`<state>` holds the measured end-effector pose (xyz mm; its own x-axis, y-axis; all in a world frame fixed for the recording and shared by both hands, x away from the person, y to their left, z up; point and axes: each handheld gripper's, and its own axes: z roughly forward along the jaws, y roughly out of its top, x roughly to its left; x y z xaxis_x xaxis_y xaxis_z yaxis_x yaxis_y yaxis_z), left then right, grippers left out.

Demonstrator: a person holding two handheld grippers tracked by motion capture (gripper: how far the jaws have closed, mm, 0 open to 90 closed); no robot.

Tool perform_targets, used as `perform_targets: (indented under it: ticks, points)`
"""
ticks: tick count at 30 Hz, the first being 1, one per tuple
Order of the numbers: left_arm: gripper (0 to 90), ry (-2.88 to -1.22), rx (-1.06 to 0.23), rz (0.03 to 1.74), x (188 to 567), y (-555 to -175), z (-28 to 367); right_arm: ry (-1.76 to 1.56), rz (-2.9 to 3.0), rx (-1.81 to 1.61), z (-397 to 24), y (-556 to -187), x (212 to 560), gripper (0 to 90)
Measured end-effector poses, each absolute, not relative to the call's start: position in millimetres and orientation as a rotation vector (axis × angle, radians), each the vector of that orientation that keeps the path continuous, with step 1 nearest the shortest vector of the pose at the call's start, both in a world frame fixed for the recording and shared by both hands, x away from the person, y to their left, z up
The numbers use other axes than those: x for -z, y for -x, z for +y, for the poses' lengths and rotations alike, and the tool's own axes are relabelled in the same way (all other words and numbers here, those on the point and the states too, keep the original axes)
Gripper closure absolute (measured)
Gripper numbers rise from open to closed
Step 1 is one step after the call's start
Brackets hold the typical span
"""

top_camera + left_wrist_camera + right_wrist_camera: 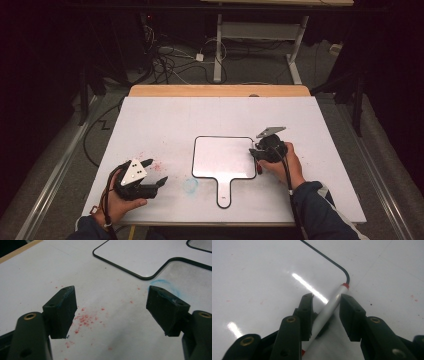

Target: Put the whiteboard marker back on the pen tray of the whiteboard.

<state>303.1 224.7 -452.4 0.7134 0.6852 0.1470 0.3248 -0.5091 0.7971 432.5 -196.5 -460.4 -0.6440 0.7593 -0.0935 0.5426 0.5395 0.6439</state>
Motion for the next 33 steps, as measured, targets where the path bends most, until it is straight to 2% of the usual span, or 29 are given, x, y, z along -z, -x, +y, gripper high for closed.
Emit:
perform_targets:
  ticks: [4,8,12,15,17,20,27,33]
  points:
    - [23.7,-2.125,-0.58,0.763,452,-303,225,-1.084,2.411,-0.835,-198,-432,461,62.0]
    - [23.7,-2.124,-0.582,0.762,452,-303,225,-1.094,2.386,-0.838,-199,-433,460,55.7]
    - [23.7,-2.122,-0.593,0.756,451,-302,225,-1.088,2.352,-0.926,-204,-430,454,55.3]
    - [23.7,-2.114,-0.603,0.763,450,-302,226,-1.074,2.339,-0.946,-206,-428,451,59.4]
    - [23.6,-2.11,-0.611,0.769,450,-302,227,-1.076,2.336,-0.939,-207,-426,450,66.3]
    - [23.6,-2.108,-0.614,0.771,450,-302,228,-1.074,2.345,-0.906,-209,-427,451,69.9]
    - [23.6,-2.114,-0.614,0.771,451,-303,228,-1.078,2.334,-0.931,-211,-427,452,68.8]
    - [23.6,-2.121,-0.614,0.771,451,-303,227,-1.053,2.359,-0.931,-207,-425,454,71.9]
